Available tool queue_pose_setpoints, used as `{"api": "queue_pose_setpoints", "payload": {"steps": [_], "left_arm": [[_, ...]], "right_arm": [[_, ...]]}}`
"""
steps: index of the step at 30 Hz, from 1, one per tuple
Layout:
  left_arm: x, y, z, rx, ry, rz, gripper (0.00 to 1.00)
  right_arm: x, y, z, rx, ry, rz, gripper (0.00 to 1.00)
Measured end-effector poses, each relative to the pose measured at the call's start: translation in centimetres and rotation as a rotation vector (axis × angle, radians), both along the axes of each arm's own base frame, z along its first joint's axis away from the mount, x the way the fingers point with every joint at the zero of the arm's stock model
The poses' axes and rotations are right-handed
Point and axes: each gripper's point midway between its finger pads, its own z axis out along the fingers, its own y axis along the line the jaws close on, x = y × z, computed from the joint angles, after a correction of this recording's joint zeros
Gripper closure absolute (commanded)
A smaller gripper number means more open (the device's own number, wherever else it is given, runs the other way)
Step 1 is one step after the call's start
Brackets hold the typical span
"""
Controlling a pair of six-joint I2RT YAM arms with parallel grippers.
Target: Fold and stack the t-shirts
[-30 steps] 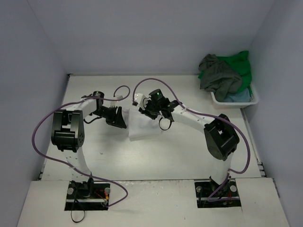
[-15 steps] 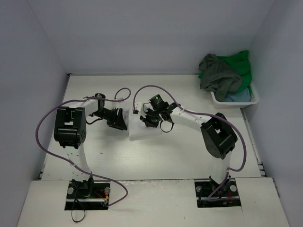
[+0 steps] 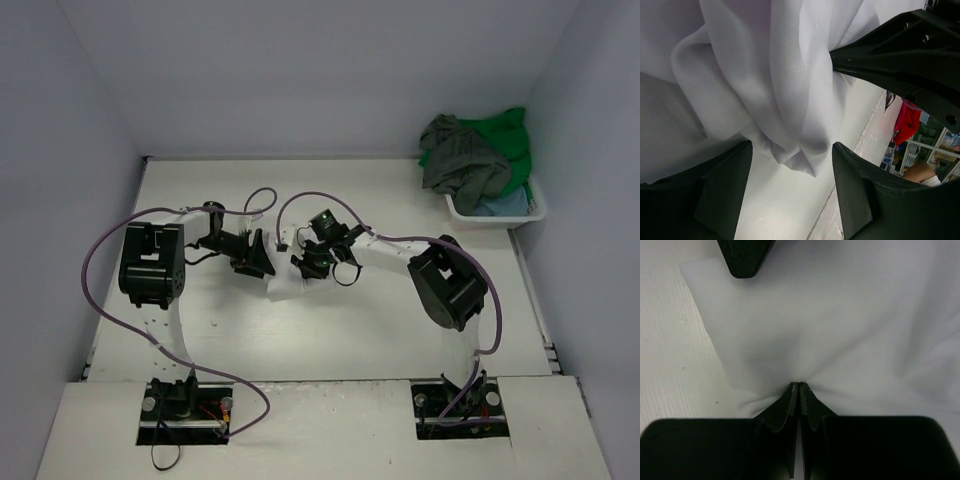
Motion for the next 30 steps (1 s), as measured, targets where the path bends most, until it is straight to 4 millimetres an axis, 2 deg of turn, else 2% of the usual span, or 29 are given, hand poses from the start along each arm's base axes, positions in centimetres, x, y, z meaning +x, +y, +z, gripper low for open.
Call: {"api": "queue_pose_setpoints", "payload": {"steps": [9,17,21,26,30], "left_arm": [[0.8,-0.2,0.1,-0.009,-0.003,0.025,0.39],[2.7,-0.9,0.1,-0.031,0.018,0.061,0.38],[3.4,-1.1,0.2,-0.029,0.024,0.089,0.34],[3.7,-1.7,0.2,-0.021,0.026,0.102,0.31],[3.6,-2.9,0.2,-0.013,0.008,0.079,0.35]], "right_arm": [[-0.1,0.1,0.0,-0.001,-0.003,0.007,0.98],[-0.1,0.1,0.0,-0.001,-0.004,0.012,0.98],[-0.3,0.2,0.1,-0.003,-0.006,0.022,0.98],[-0.3,0.2,0.1,-0.002,-0.007,0.032,0.98],[-0.4,0.2,0.1,-0.005,-0.004,0.033,0.98]]}}
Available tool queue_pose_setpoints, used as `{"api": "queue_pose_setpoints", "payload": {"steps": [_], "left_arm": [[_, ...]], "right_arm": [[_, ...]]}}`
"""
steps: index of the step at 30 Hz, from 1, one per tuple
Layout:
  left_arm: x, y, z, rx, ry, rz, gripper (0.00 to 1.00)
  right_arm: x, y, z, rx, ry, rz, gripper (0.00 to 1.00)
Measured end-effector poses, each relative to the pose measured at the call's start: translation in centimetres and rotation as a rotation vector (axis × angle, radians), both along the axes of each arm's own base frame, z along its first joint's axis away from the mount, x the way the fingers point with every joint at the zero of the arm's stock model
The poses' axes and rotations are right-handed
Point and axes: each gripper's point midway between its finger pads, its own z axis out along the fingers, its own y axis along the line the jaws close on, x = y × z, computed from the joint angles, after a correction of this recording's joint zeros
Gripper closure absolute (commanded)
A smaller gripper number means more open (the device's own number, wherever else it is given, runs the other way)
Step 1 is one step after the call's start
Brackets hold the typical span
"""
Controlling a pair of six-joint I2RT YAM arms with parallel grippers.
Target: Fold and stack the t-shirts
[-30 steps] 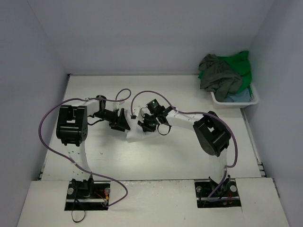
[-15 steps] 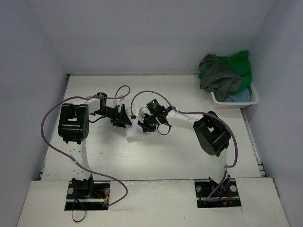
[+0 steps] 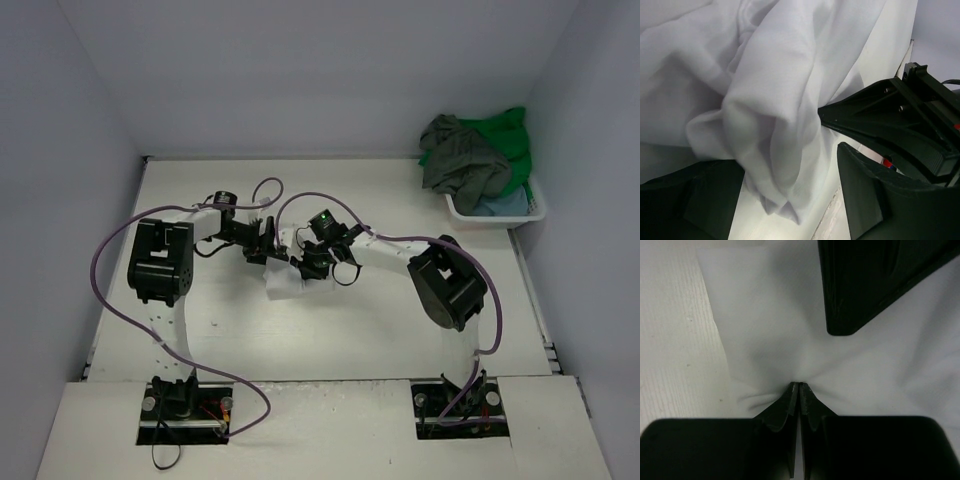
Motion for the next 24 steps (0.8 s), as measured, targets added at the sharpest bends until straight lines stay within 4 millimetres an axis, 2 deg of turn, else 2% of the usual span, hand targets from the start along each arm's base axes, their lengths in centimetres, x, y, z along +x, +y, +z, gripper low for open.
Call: {"api": "queue_pose_setpoints", "payload": {"steps": [3,4,5,6,7,9,11,20,24], "left_arm": [[-0.4,-1.3,-0.3,0.016,-0.02,-0.032,0.43],[-0.6,-1.7,-0.4,0.021,-0.024,-0.045,0.61],[-0.9,-2.5,-0.4,0.028,-0.035,-0.066,0.61],[-0.9,-2.7,-0.6,0.042,-0.041,-0.073,0.73],[-0.9,-2.7,-1.1,0.068,-0.048,-0.074,0.8],[-1.1,-2.8,-1.7,0.089,-0.043,-0.078,0.93],[-1.0,-2.6,-1.9,0.106,-0.047,-0.076,1.0],[-0.9,-2.0,-2.0,0.157,-0.068,-0.076,1.0],[-0.6,-1.3,-1.9,0.195,-0.076,-0.076,1.0]], "right_arm": [[-0.1,0.0,0.0,-0.003,0.005,0.001,0.98],[-0.2,-0.1,0.0,-0.005,0.01,0.002,0.98],[-0.2,-0.1,0.0,-0.005,0.01,0.002,0.98],[-0.2,-0.1,0.0,-0.007,0.012,0.002,0.98],[-0.2,-0.1,0.0,-0.007,0.012,0.002,0.98],[-0.3,-0.2,-0.1,-0.008,0.016,0.003,0.98],[-0.3,-0.2,-0.1,-0.008,0.016,0.003,0.98],[-0.3,-0.5,0.4,-0.016,0.002,0.003,0.97],[-0.6,-1.6,1.9,-0.029,-0.022,-0.007,0.88]]}}
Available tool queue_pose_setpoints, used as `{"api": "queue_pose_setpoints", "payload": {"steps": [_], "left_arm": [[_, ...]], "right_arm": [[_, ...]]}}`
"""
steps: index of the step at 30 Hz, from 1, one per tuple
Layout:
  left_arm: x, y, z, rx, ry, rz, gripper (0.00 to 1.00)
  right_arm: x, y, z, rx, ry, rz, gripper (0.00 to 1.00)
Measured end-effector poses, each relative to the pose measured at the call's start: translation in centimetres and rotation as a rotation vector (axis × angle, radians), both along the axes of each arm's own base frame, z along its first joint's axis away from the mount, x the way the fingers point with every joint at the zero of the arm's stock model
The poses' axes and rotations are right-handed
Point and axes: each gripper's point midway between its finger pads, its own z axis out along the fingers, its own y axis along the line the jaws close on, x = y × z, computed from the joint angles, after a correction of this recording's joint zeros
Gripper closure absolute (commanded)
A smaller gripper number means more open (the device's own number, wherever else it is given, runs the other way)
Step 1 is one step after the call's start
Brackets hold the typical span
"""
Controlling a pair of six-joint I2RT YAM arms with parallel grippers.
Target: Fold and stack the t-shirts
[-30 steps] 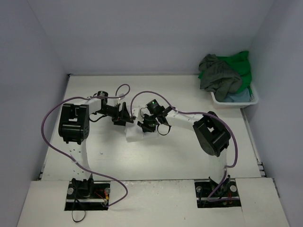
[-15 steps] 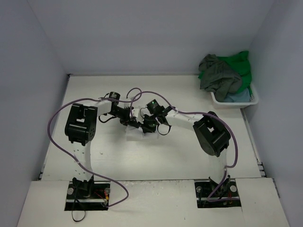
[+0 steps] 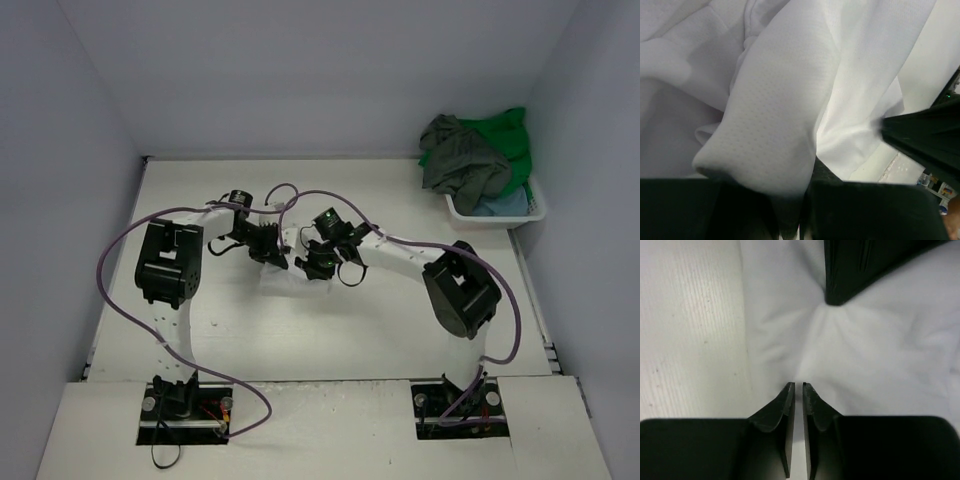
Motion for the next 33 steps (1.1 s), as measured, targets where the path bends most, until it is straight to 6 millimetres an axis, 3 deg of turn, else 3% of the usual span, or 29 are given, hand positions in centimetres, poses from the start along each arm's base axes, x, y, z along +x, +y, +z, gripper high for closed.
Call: {"api": "queue_pose_setpoints", "payload": {"steps": [1,4,9,12,20,30,33], "left_arm": [[0.2,0.4,0.0,0.011,-0.003,0.004,1.0],[1.1,1.8,0.1,0.047,-0.026,0.019,1.0],[2.9,4.6,0.3,0.118,-0.074,0.047,1.0],[3.8,6.3,0.5,0.173,-0.104,0.052,1.0],[5.9,11.6,0.7,0.377,-0.188,0.052,1.0],[10.2,23.9,1.5,0.714,-0.263,0.184,1.0],[11.0,26.8,1.6,0.792,-0.271,0.208,1.0]], "right_arm": [[-0.1,-0.3,0.6,0.0,-0.009,-0.004,0.81],[0.6,-1.4,3.5,0.024,-0.055,-0.031,0.79],[3.0,-3.8,8.9,0.091,-0.168,-0.112,0.81],[3.8,-5.5,10.8,0.112,-0.209,-0.158,0.83],[3.3,-9.4,10.3,0.089,-0.196,-0.232,0.85],[2.1,-11.4,12.0,0.112,-0.225,-0.265,0.87],[1.8,-11.9,12.8,0.125,-0.239,-0.275,0.87]]}}
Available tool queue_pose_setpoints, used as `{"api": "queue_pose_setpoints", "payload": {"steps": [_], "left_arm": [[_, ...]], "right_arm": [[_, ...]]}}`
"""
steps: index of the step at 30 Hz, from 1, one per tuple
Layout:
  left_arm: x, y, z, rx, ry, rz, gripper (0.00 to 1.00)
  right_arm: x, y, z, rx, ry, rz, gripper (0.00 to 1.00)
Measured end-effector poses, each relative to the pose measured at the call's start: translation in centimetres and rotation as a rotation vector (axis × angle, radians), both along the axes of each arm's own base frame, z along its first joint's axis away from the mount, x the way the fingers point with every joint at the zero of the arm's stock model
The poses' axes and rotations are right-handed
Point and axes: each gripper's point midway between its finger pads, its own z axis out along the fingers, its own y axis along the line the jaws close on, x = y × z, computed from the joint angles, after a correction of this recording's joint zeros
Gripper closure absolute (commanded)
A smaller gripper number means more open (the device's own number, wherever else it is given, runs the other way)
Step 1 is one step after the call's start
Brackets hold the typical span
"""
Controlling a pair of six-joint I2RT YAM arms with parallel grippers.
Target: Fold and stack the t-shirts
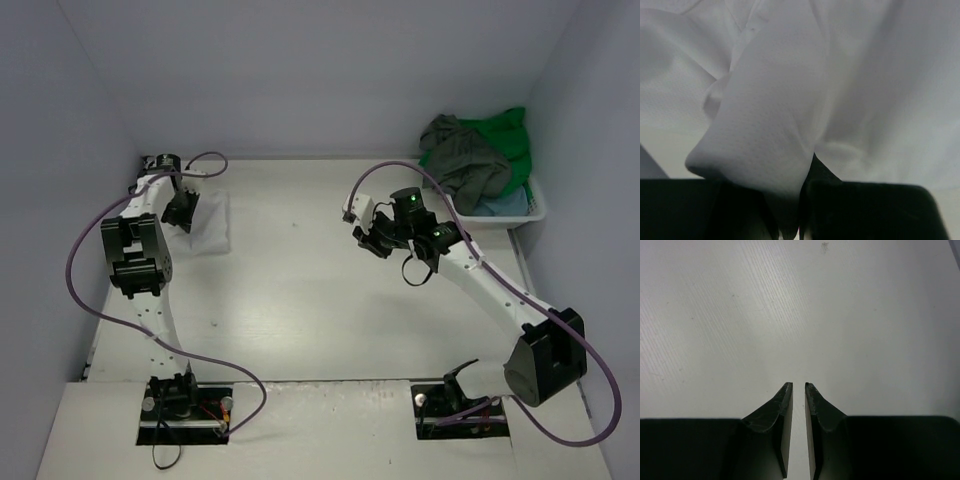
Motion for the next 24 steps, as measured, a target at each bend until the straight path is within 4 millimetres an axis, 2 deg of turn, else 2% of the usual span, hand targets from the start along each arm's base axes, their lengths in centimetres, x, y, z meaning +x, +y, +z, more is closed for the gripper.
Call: {"api": "queue_pose_setpoints", "payload": {"steps": [2,6,16,21,22,23,24], "left_arm": [[0.8,1.4,0.0,0.053,-0.012,0.006,1.0],[2.7,2.8,-0.3,0.12,-0.03,-0.008,1.0],[8.3,6.2,-0.4,0.293,-0.11,-0.013,1.0],[9.7,7.6,-0.3,0.365,-0.131,0.001,0.99],[9.8,7.8,-0.4,0.376,-0.132,0.002,0.84],[9.9,8.0,-0.3,0.39,-0.135,0.004,0.84],[10.0,8.2,-0.4,0.4,-0.135,0.003,0.77]], "right_arm": [[-0.3,-0.5,0.4,0.009,-0.006,-0.008,0.87],[-0.7,-1.2,0.8,0.021,-0.009,-0.02,0.87],[-1.8,-2.7,-0.7,0.021,0.039,-0.048,0.89],[-1.7,-3.0,-0.8,0.023,0.045,-0.057,0.89],[-1.7,-3.1,-0.8,0.026,0.047,-0.057,0.88],[-1.7,-3.1,-0.8,0.027,0.048,-0.057,0.88],[-1.7,-3.1,-0.8,0.028,0.048,-0.057,0.89]]}}
